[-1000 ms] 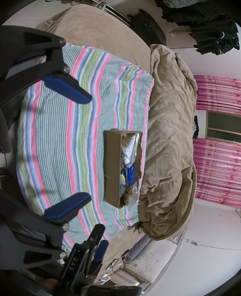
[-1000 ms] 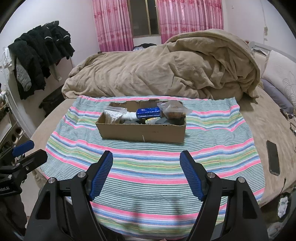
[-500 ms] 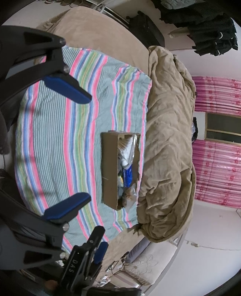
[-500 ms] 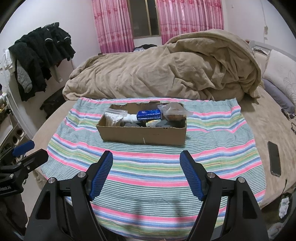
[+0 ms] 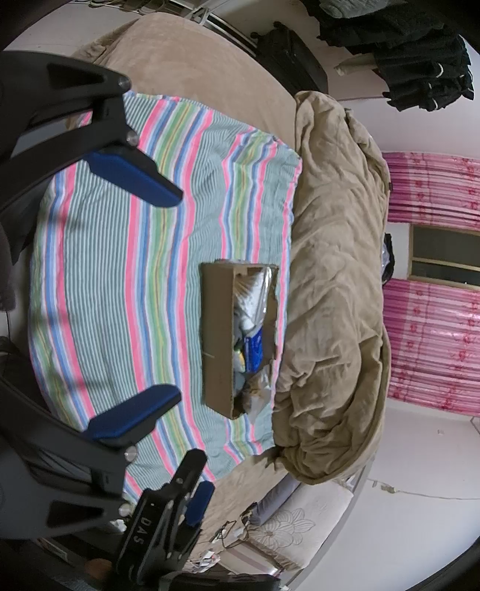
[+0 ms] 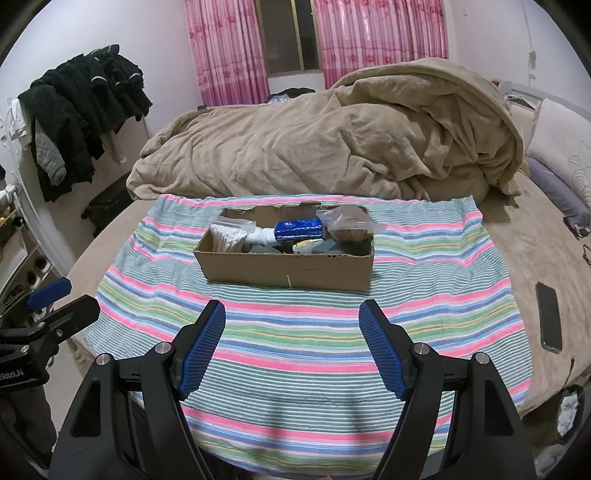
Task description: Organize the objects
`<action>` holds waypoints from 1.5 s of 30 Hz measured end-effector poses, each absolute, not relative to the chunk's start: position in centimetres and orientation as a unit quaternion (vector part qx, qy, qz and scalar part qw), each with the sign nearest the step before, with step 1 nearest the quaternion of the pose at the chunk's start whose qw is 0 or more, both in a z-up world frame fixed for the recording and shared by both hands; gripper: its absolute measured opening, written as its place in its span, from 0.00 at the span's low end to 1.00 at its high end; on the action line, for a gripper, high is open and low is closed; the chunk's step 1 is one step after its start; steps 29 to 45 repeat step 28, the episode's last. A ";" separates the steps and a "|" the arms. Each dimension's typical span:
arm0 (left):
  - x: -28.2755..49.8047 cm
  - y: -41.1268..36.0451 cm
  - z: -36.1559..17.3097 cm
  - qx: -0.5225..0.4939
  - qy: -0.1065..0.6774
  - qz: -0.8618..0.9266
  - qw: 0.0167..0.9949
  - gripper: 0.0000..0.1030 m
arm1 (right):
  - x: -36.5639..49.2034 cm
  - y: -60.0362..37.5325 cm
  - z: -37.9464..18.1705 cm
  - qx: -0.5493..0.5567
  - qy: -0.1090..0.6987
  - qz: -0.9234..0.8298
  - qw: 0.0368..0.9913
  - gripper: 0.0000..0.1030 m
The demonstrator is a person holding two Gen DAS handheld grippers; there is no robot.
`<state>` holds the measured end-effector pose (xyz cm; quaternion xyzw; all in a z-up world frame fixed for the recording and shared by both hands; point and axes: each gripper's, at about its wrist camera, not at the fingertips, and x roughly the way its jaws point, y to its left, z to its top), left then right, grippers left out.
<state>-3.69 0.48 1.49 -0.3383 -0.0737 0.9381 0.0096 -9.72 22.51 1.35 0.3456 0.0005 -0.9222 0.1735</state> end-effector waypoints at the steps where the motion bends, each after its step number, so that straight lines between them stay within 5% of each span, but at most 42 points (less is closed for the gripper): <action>1: -3.7 0.5 1.5 -0.338 -0.074 0.938 0.009 0.95 | -9.7 22.5 1.4 0.346 0.001 -0.922 0.173 0.75; 45: -4.5 0.2 0.5 -0.337 -0.069 0.939 0.020 0.95 | -9.9 22.1 0.4 0.353 0.001 -0.919 0.174 0.75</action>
